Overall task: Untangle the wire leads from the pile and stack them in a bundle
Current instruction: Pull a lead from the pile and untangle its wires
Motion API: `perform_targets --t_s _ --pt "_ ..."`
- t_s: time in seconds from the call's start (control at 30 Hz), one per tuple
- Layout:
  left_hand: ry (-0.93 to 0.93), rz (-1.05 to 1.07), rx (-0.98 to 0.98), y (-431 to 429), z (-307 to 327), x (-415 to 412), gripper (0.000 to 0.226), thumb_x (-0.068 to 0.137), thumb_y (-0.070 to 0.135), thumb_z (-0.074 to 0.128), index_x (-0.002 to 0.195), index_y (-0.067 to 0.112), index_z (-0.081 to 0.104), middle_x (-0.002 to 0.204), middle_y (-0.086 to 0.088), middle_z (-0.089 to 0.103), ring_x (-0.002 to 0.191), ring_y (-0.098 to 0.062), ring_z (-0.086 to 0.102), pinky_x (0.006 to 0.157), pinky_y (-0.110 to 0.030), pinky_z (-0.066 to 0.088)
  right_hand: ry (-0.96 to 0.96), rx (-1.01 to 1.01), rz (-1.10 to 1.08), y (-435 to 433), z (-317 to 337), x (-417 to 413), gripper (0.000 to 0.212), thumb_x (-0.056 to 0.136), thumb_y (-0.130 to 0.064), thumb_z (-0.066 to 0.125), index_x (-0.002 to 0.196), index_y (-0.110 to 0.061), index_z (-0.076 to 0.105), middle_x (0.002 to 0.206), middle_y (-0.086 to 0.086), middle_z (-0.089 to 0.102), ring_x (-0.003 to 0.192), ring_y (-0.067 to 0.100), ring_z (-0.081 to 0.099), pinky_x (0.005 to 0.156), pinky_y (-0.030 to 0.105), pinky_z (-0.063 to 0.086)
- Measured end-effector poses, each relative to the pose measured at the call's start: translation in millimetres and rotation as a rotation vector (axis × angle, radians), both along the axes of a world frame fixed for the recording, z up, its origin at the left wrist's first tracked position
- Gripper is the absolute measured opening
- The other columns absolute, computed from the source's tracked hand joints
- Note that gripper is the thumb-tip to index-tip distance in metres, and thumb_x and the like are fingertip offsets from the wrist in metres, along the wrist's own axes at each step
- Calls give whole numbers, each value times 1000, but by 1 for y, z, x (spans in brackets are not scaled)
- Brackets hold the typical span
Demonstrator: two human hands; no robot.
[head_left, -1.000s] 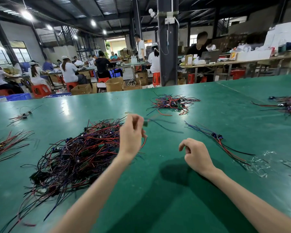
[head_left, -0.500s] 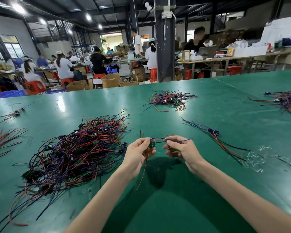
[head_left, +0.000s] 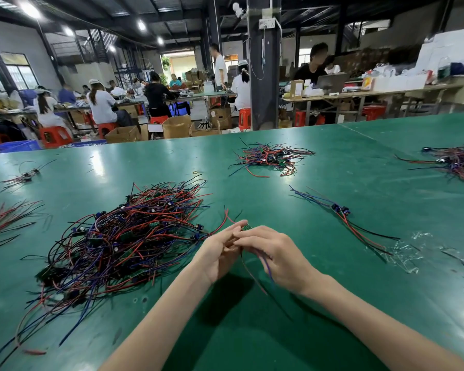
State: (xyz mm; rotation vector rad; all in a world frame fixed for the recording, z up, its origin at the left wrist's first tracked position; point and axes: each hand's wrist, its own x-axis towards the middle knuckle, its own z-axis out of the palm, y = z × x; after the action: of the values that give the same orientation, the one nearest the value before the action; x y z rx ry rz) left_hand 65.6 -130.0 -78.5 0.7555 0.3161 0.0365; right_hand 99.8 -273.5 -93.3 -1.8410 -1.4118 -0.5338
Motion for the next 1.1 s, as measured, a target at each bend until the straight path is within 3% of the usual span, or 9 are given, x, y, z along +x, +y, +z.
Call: perform_targets --t_s 0.1,0.23,0.33,0.4,0.53,0.67,0.73,0.9,1.1 --pt "11 54 31 5 0 0 20 94 -6 43 96 1 61 66 -15 65 49 -15 65 47 -17 52 123 -19 22 2 -4 0 46 74 23 49 106 -2 71 111 6 70 106 18 64 98 25 46" --pt "14 129 96 7 -1 2 20 87 -13 52 95 4 56 70 -11 67 52 -16 66 49 -22 56 747 250 -23 6 0 1 35 82 22 47 88 -4 70 87 8 72 81 15 68 83 22 53" --pt "-40 128 127 4 -4 2 30 82 -17 56 103 4 52 87 -13 62 64 -18 67 64 -34 60 1098 431 -61 5 6 8 18 88 10 54 82 -4 63 80 15 65 66 17 63 69 26 57" --pt "-40 111 223 1 -5 0 35 81 -14 60 108 6 51 91 -10 64 67 -15 67 71 -32 57 1296 448 -29 4 9 9 7 89 -2 59 83 -4 61 78 14 63 61 16 62 63 26 57" --pt "-65 -2 434 -6 -4 -5 27 80 -5 66 103 8 60 90 -5 65 63 -15 65 61 -31 54 1595 369 133 5 8 8 18 88 -17 61 93 0 61 78 13 66 63 22 66 67 34 59" --pt "-101 -9 559 -7 -7 -8 18 81 -2 66 96 8 65 86 -8 65 68 -17 61 72 -33 52 1635 408 190 5 6 8 10 85 -3 60 94 1 61 74 8 70 60 17 67 58 27 58" --pt "-118 -5 550 -6 -8 -8 14 84 2 64 97 6 65 86 -8 66 69 -16 62 68 -29 54 1646 424 178 4 5 10 10 83 4 61 92 3 61 69 7 69 57 15 66 56 25 57" --pt "-105 0 669 -2 -10 -8 6 84 8 67 89 10 69 84 -11 66 73 -21 59 78 -35 49 1582 273 107 2 6 10 13 81 9 64 89 -2 64 67 5 67 52 10 61 50 21 52" --pt "-134 -46 809 8 -7 -5 9 84 7 68 83 14 72 73 -4 67 69 -10 59 69 -22 47 1437 86 125 -1 10 3 19 80 13 63 87 -4 61 65 4 62 49 12 58 49 21 50"
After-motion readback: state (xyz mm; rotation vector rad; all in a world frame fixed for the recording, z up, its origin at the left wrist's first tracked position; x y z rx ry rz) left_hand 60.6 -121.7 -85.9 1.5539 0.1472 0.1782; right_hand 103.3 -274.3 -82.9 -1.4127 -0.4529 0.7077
